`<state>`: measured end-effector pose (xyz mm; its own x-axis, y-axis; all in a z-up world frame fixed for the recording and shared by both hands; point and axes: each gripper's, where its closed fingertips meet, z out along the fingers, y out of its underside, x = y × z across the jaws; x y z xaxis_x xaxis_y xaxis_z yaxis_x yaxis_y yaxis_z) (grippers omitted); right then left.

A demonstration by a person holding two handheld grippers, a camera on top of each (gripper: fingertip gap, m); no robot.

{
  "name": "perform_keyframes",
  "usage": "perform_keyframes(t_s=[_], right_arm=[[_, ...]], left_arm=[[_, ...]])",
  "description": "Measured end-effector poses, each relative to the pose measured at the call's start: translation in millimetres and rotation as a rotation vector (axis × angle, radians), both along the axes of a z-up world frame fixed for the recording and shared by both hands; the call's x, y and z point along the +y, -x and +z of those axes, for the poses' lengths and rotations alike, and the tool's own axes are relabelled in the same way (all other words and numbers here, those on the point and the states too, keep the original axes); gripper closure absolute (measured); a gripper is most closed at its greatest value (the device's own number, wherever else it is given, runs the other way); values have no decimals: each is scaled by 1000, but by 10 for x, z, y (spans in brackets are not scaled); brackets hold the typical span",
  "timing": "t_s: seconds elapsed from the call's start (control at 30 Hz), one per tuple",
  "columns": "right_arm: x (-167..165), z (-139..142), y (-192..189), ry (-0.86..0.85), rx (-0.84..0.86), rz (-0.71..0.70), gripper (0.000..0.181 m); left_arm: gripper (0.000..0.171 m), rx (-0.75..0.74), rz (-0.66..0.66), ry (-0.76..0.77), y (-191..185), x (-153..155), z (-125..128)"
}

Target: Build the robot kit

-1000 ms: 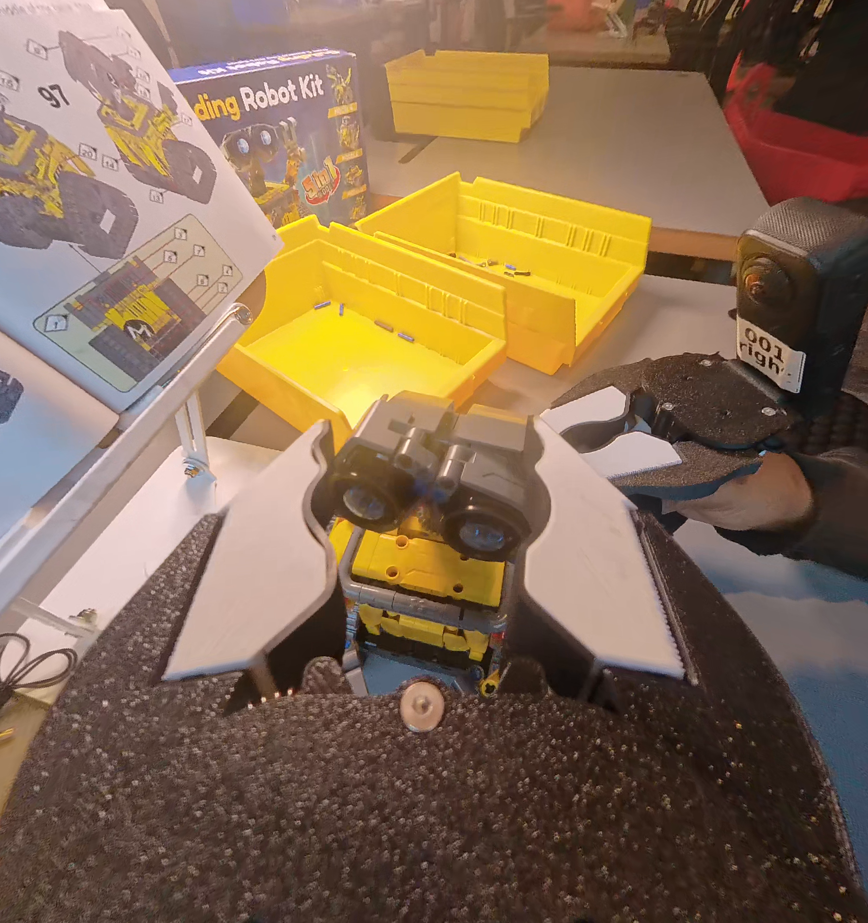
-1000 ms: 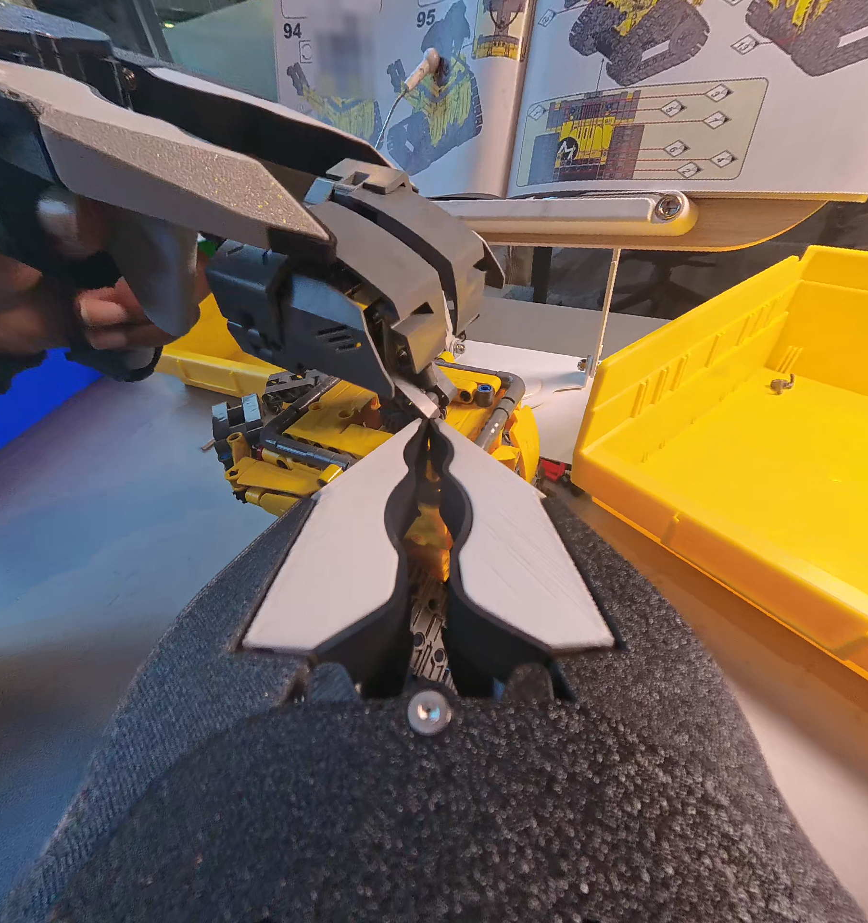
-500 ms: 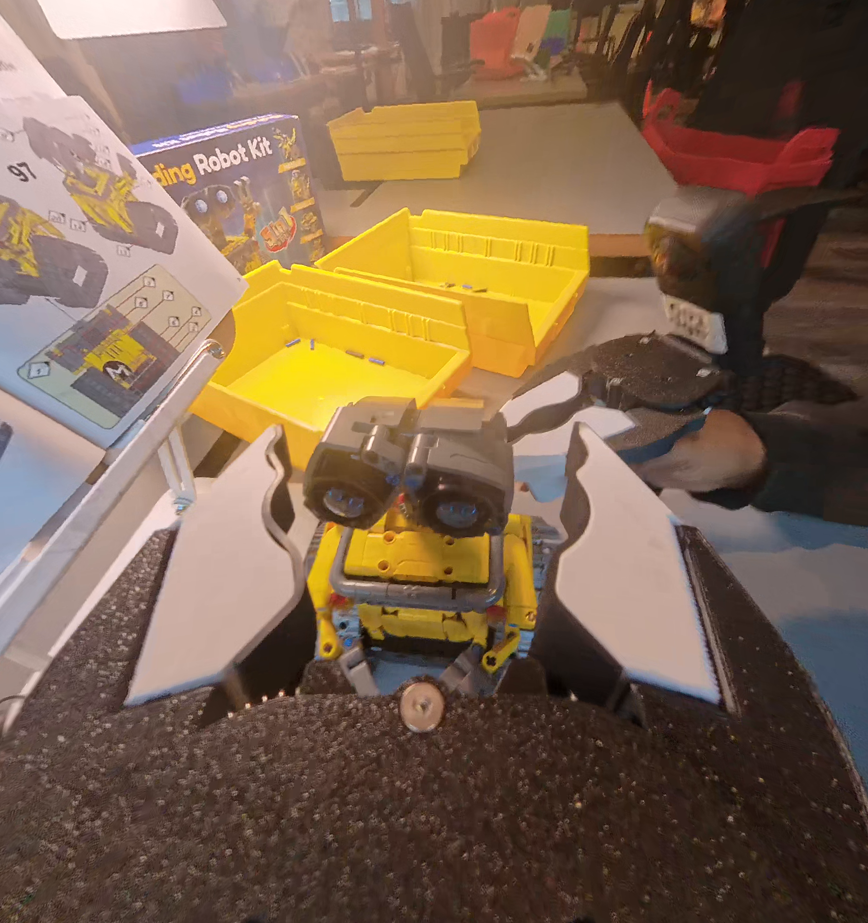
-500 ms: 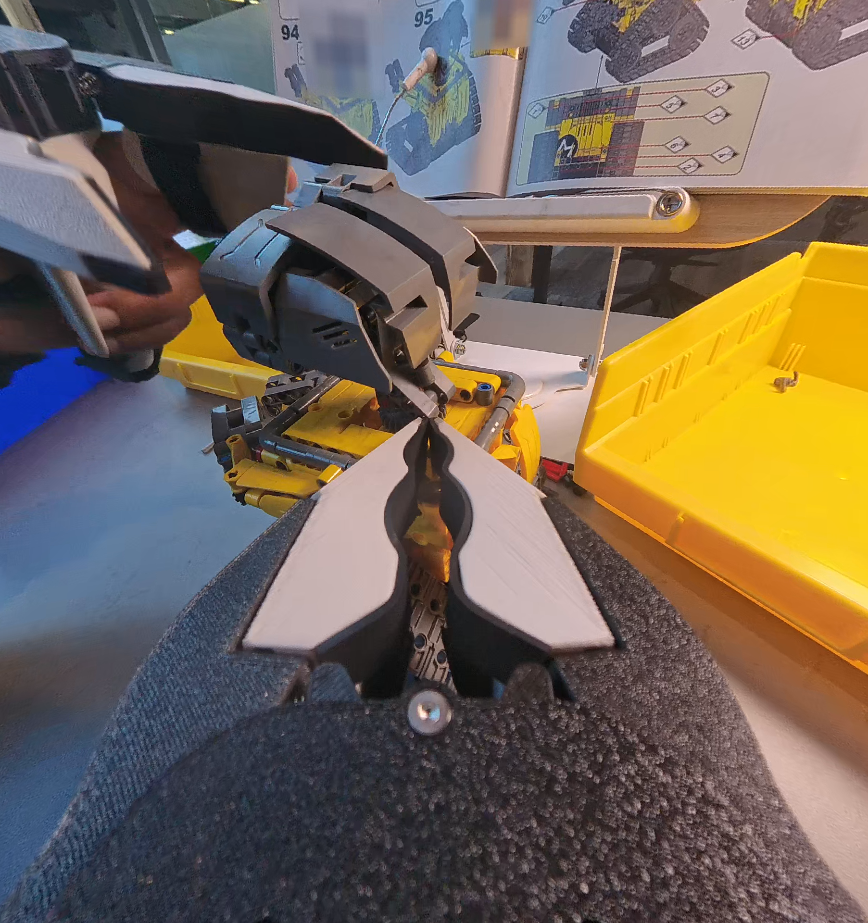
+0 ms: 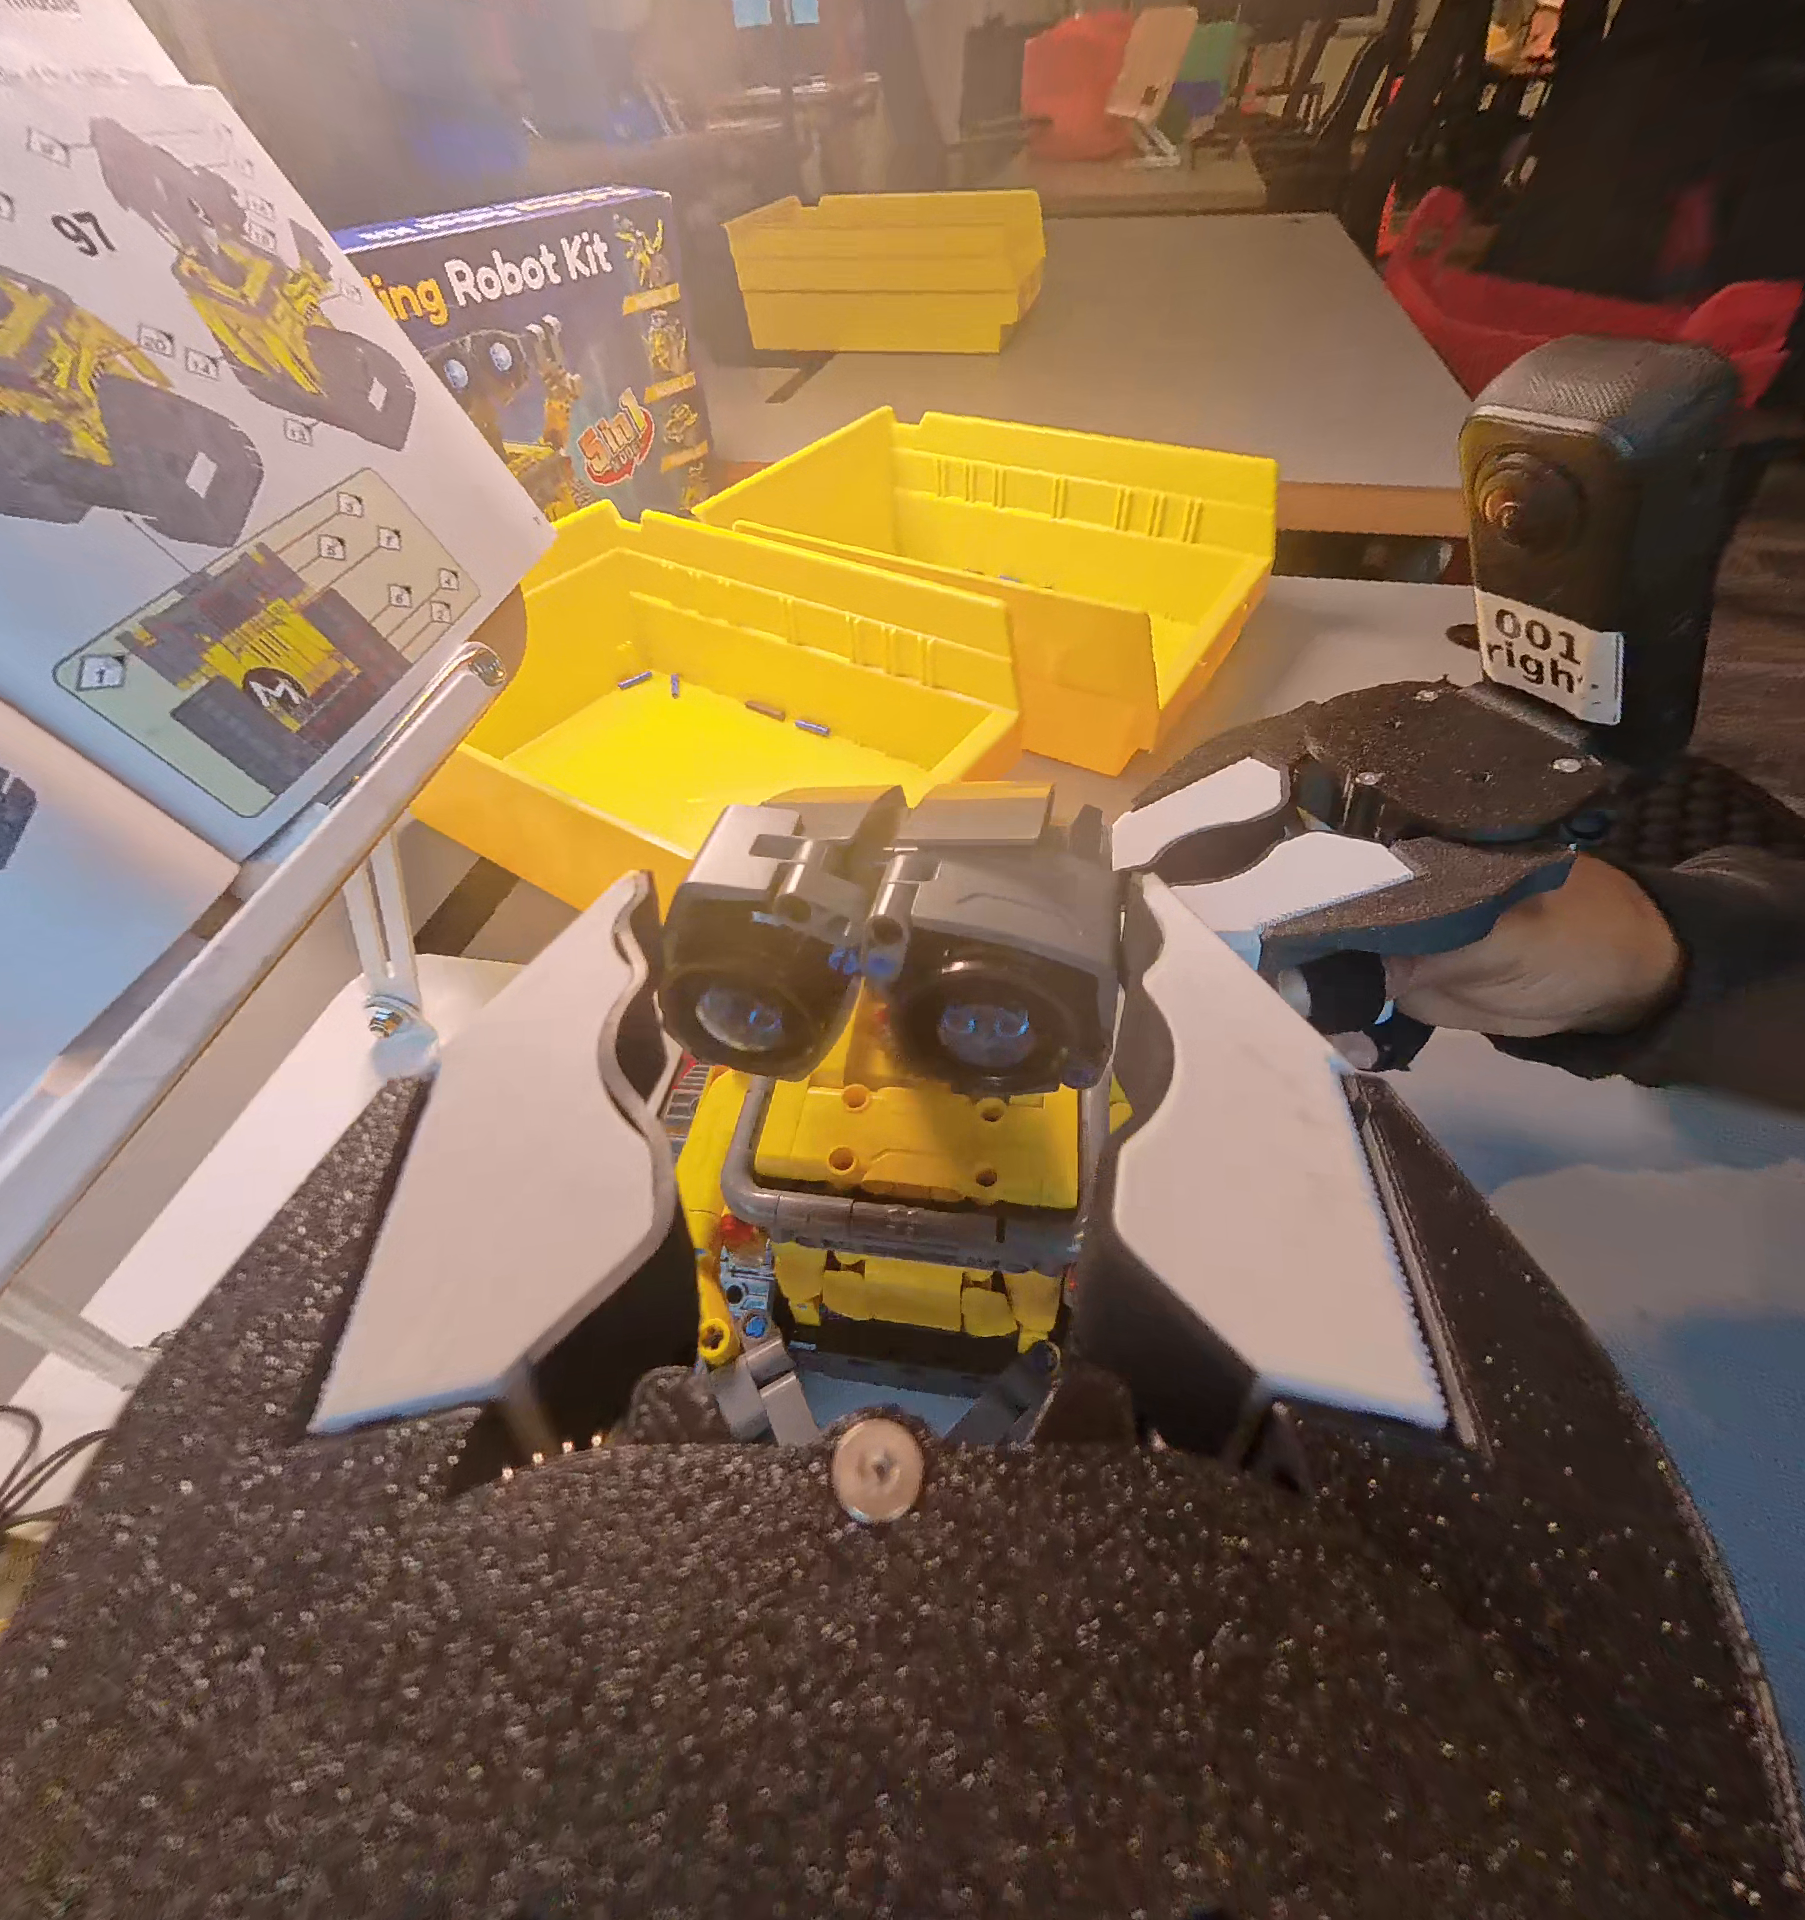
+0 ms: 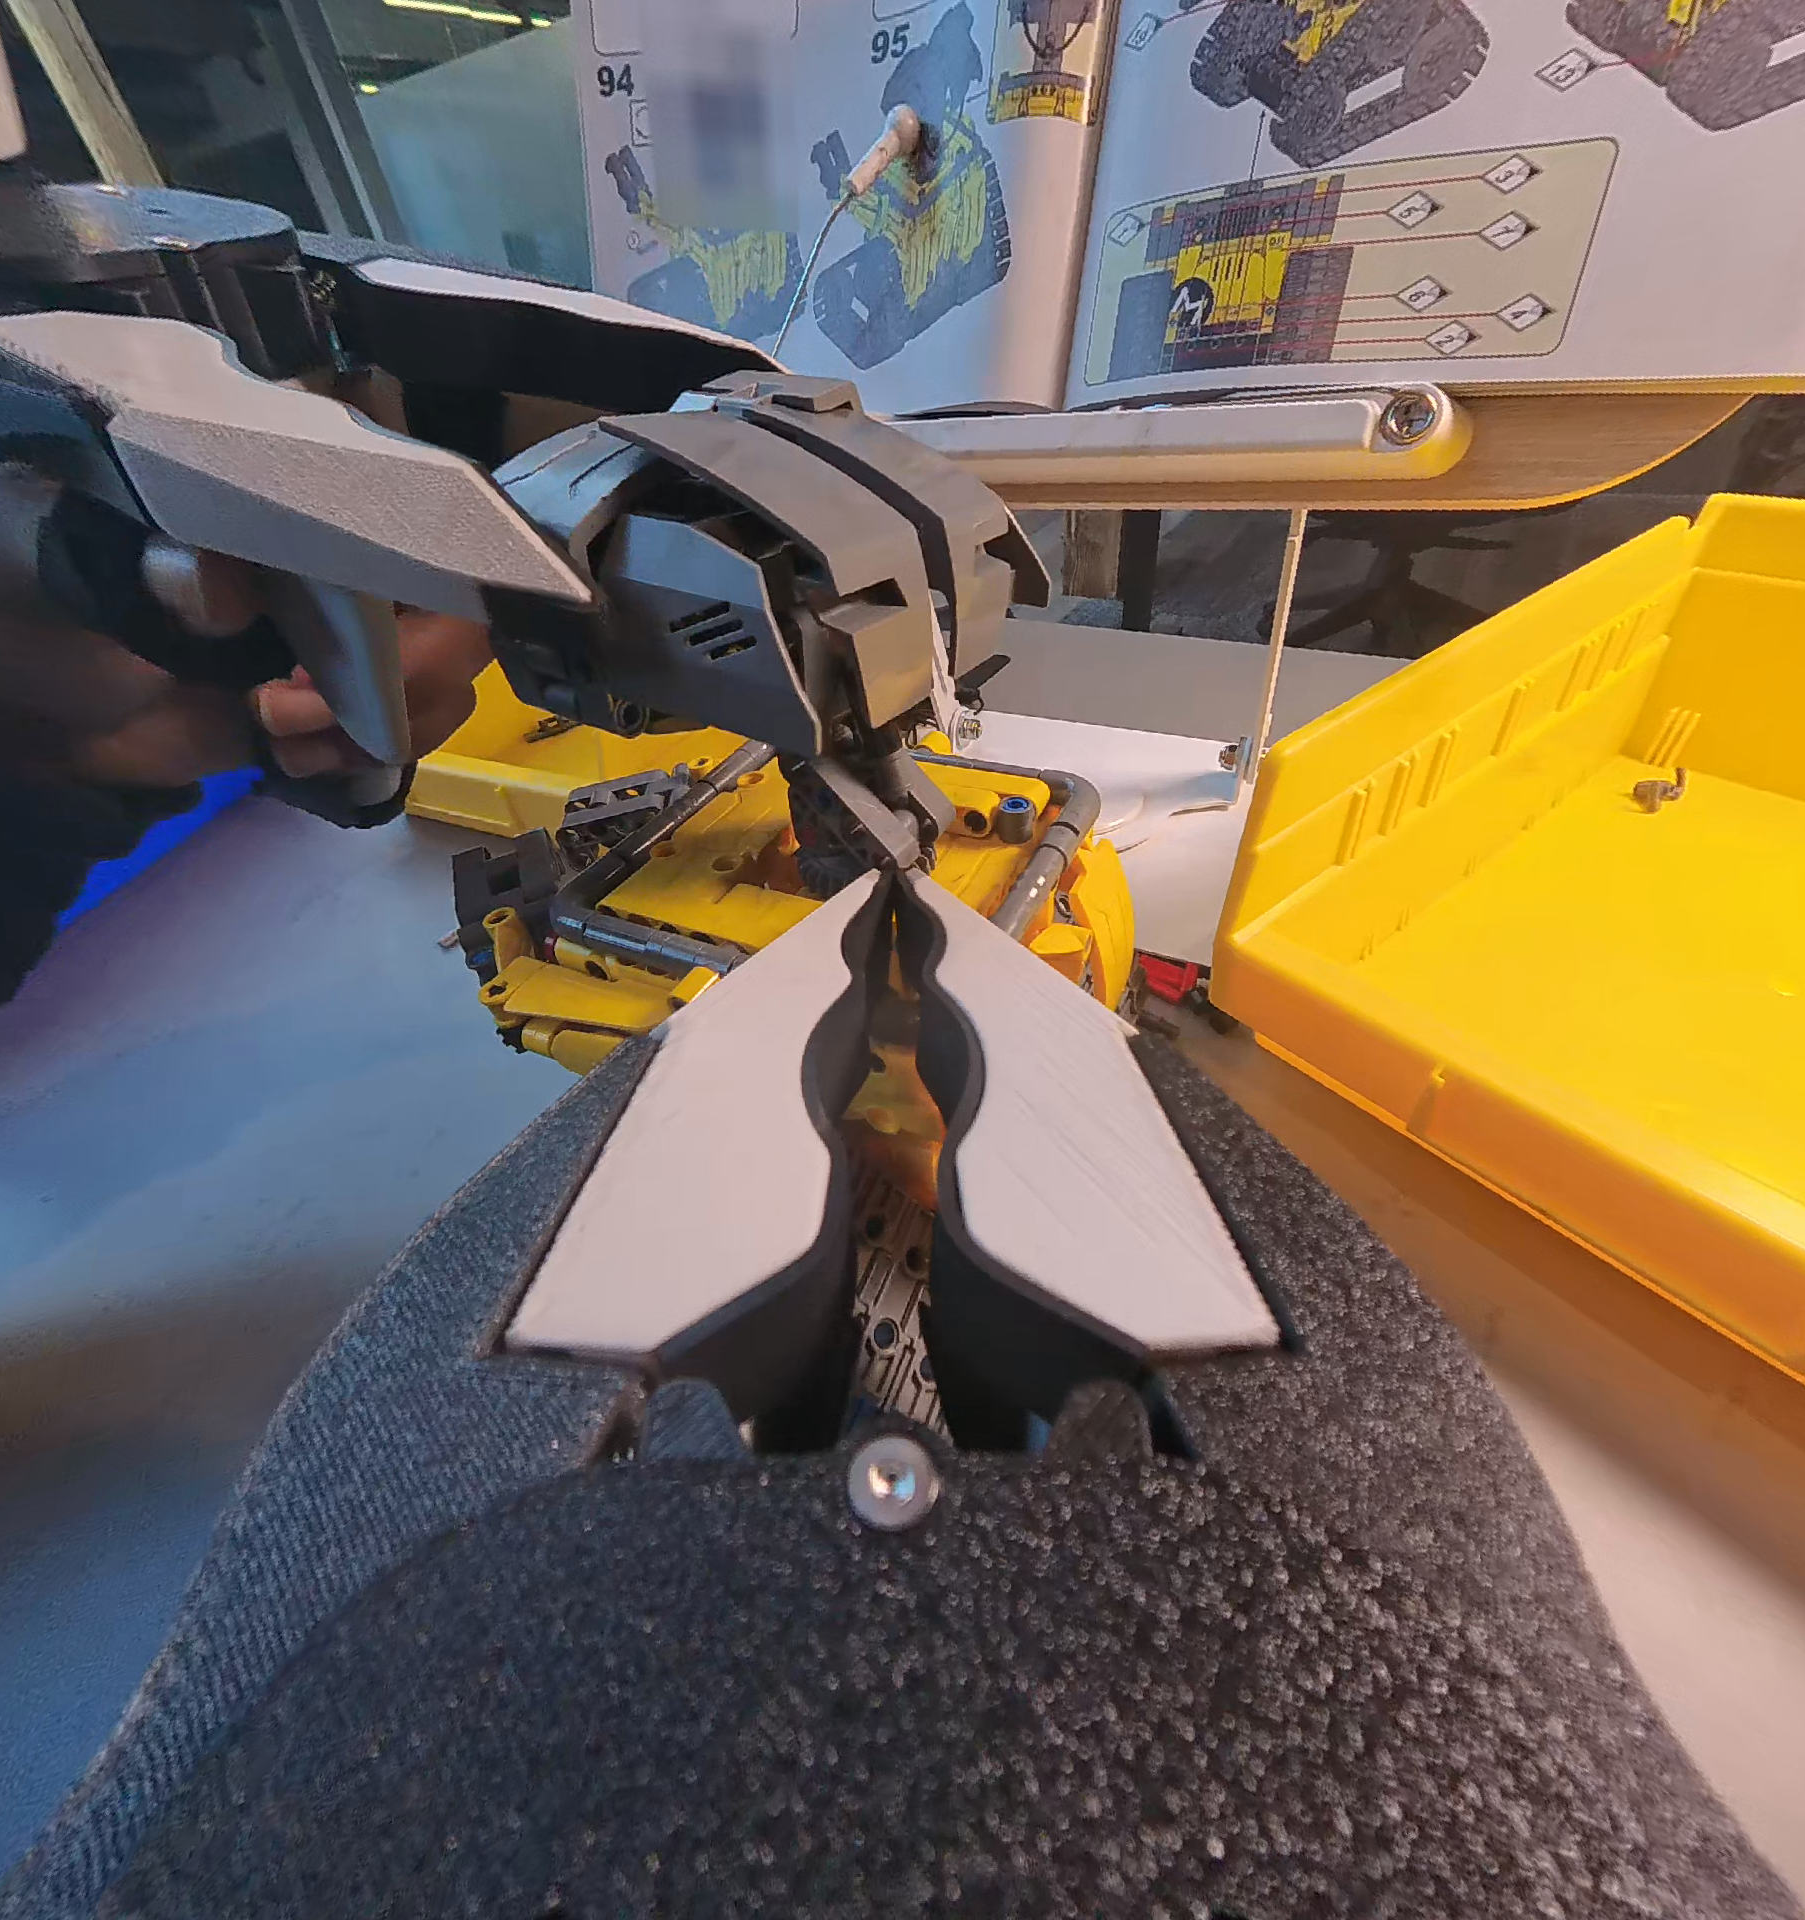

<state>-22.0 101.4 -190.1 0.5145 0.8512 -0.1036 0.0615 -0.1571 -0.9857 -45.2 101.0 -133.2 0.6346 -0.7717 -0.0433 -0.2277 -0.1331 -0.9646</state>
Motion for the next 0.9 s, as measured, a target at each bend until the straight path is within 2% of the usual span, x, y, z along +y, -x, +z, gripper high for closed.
perform_keyframes(t_s=[0.3,0.63,0.9], right_arm=[[3,-1,-4,-8,1,-3,181],[2,-1,-15,-18,-5,-6,180],[-67,6,-26,7,-55,35,171]], left_arm=[[84,15,-4,-42,-8,-40,1],[84,147,70,-103,13,-125,-49],[85,155,115,-80,126,-182,-133]])
